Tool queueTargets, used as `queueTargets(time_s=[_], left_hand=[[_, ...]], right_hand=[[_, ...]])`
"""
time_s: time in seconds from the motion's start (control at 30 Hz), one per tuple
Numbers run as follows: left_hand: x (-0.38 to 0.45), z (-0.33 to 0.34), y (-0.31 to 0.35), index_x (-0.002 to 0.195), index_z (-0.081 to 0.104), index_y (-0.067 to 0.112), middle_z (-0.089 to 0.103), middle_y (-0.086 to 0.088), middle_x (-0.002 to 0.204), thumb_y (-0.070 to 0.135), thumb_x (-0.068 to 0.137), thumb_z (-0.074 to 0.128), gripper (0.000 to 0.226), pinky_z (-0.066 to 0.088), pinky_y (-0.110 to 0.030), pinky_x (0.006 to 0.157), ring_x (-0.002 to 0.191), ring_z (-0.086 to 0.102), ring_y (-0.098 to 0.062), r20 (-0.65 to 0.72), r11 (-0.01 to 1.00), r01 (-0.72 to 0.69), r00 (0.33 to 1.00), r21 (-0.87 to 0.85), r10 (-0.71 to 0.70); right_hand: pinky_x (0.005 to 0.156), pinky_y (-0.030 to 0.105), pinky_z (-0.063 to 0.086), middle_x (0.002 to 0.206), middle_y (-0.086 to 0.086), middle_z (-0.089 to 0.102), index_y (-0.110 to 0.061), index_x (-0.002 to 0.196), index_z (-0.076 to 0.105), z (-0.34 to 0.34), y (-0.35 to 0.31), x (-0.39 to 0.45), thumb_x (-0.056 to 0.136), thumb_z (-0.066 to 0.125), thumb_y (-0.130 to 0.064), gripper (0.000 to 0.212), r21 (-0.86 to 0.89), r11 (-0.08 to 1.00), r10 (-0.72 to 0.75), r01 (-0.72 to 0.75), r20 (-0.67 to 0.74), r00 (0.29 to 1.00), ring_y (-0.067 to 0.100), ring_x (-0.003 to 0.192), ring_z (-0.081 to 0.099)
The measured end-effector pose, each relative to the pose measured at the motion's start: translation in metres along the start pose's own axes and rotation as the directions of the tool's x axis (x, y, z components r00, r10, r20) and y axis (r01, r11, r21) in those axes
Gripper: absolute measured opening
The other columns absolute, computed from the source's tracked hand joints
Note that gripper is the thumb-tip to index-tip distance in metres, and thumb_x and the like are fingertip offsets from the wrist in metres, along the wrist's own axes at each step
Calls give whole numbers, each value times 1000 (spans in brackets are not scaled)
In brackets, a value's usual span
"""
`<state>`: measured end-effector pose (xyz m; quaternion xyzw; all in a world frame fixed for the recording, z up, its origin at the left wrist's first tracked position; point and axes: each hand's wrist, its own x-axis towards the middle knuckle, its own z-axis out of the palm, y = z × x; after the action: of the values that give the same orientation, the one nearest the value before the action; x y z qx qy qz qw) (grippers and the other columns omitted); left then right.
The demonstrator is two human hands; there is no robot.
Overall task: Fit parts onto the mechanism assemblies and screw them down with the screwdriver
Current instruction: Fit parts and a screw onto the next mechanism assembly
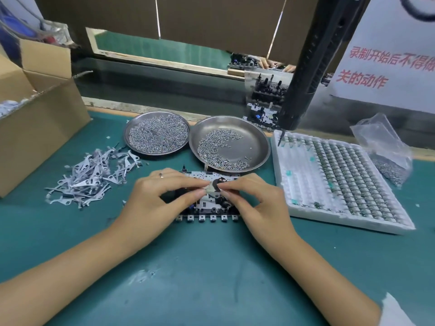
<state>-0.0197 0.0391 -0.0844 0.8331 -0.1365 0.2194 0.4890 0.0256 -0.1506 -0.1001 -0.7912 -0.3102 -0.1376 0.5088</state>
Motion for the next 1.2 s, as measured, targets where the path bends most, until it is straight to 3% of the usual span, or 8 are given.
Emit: queueTargets(time_s=[0.13, 0.27, 0.37, 0.5, 0.7, 0.87, 1.03, 1.2], left_hand=[[0, -1, -1, 82, 70, 42, 68, 21, 82, 39, 69, 69, 13, 39, -34, 87, 84, 56, 0, 17, 994, 97, 995, 53, -98], [2, -3, -2, 78, 69, 43, 65, 32, 78, 44, 66, 68, 12, 39, -35, 85, 83, 55, 8, 62, 985, 147, 986, 89, -153], [3, -3, 0, 78, 72, 37, 64, 33, 76, 35, 70, 75, 9, 38, -17, 80, 80, 55, 12, 74, 984, 145, 986, 107, -153], [2, -3, -1, 79, 76, 23, 69, 16, 69, 14, 70, 82, 14, 36, 1, 71, 77, 58, 11, 66, 982, 146, 986, 116, -154], [2, -4, 0, 80, 77, 22, 70, 13, 69, 13, 70, 82, 14, 38, -1, 71, 77, 62, 5, 86, 982, 158, 982, 104, -167], [3, -4, -1, 85, 76, 23, 71, 16, 72, 11, 72, 81, 19, 40, -4, 73, 78, 64, 1, 137, 982, 176, 973, 73, -185], [4, -4, 0, 87, 76, 23, 72, 13, 72, 8, 72, 80, 22, 43, -5, 71, 71, 66, 0, 151, 977, 210, 966, 25, -211], [6, -2, -1, 87, 72, 31, 72, 13, 70, 9, 74, 78, 26, 46, -8, 73, 65, 61, 7, 188, 965, 264, 948, -6, -258]], right_hand=[[81, 25, 48, 86, 2, 72, -7, 93, 75, 1, 0, 0, 81, 69, -3, 14, -38, 999, -3, 5, 43, 999, 13, 86, 60], [79, 25, 49, 87, 1, 72, -8, 94, 75, 1, -1, 0, 81, 67, -2, 16, -43, 998, -39, 43, 78, 996, 14, 84, 62], [74, 23, 49, 83, 2, 71, -9, 96, 75, 0, -3, -2, 82, 66, -3, 18, -58, 997, -50, 57, 111, 993, 13, 80, 61], [73, 22, 47, 79, 1, 70, -9, 98, 75, -1, -3, -3, 82, 65, -2, 20, -79, 994, -68, 80, 149, 987, 14, 77, 59], [74, 26, 48, 79, 2, 70, -10, 98, 74, -2, -4, -3, 80, 69, -7, 19, -78, 994, -66, 80, 175, 982, 15, 78, 59], [75, 22, 48, 90, 5, 66, -5, 95, 74, 2, -3, -9, 81, 71, -8, 14, -220, 957, -150, 187, 174, 973, 18, 82, 60], [67, 41, 52, 92, 12, 65, 3, 85, 69, 7, -6, -12, 86, 62, -6, 12, -396, 874, -208, 282, 220, 953, 32, 80, 61], [63, 42, 50, 88, 15, 65, 6, 82, 65, 11, -12, -13, 86, 58, -2, 11, -461, 837, -219, 296, 213, 952, 35, 73, 58]])
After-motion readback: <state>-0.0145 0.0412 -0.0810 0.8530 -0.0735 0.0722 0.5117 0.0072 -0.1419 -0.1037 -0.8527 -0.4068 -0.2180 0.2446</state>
